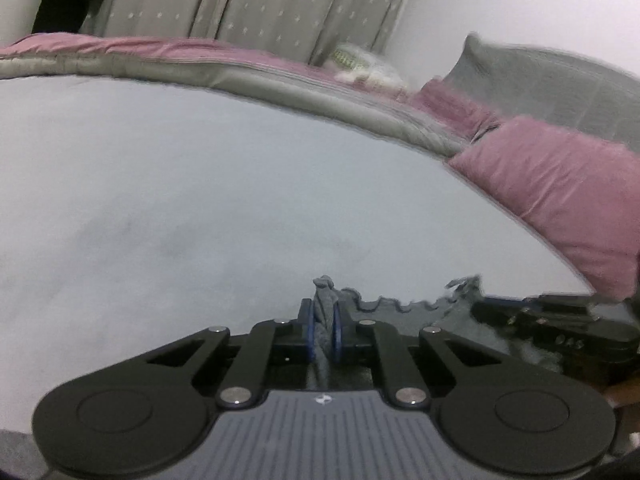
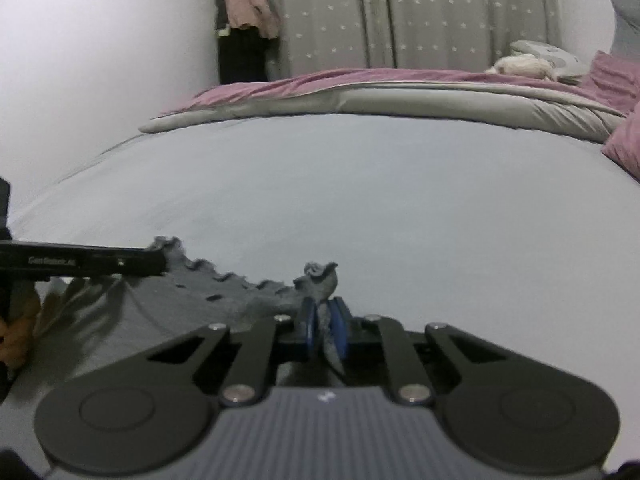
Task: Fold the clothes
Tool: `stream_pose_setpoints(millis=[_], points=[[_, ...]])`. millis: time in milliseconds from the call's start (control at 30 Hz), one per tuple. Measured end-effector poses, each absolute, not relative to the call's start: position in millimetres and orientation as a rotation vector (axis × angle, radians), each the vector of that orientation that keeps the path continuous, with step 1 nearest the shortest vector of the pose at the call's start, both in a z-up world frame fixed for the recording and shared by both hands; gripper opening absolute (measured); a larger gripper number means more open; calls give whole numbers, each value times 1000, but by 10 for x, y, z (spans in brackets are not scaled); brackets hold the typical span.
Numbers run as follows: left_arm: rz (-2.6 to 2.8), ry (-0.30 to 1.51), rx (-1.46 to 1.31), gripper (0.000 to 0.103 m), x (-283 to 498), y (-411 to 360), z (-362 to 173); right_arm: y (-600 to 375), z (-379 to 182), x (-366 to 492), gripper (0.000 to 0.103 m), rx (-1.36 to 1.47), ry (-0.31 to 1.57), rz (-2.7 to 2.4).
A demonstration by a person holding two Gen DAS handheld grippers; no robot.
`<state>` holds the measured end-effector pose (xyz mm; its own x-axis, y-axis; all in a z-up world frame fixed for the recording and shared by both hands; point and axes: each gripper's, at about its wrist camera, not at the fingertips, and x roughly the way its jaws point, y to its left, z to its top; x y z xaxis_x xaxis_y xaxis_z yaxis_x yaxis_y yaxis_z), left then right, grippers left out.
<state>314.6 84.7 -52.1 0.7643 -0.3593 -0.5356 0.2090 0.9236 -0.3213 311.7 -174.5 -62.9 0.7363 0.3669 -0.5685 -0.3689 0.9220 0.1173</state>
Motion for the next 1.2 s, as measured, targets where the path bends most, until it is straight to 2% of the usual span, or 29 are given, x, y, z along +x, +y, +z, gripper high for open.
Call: stream_pose_setpoints(millis=[233, 267, 367, 433, 500, 600, 733, 900, 1000, 1133, 1200], points=[[-317, 645, -261, 18, 3182, 831, -532, -1674, -689, 3158, 14, -32, 648, 387], [-319, 643, -253, 19, 3173, 813, -522, -1671, -685, 3157, 17, -32, 647, 385], [-308, 635, -205, 24, 3117, 751, -452, -1674, -631, 3125, 37, -28, 627, 378], [-270, 635, -176, 36, 3076, 715, -396, -1742, -560, 3102, 40, 14, 614, 382], [-232, 640, -146, 42, 3029, 655, -314, -1849, -473, 3078, 46, 72, 615, 391], [-215, 658, -100, 46, 2911, 513, -170, -2071, -337, 3032, 53, 170, 646, 396], [-243, 700, -106, 53, 2717, 290, -29, -2440, -285, 2937, 54, 283, 727, 386], [-330, 707, -110, 56, 2462, -10, 67, -2675, -126, 2818, 55, 283, 753, 401], [-383, 695, -64, 57, 2322, -223, 111, -2783, -50, 2743, 60, 282, 732, 449], [-454, 686, 11, 59, 2148, -480, 156, -2860, 7, 2683, 61, 277, 713, 493], [-478, 682, 47, 61, 2092, -586, 159, -2906, 26, 2640, 68, 283, 699, 522]])
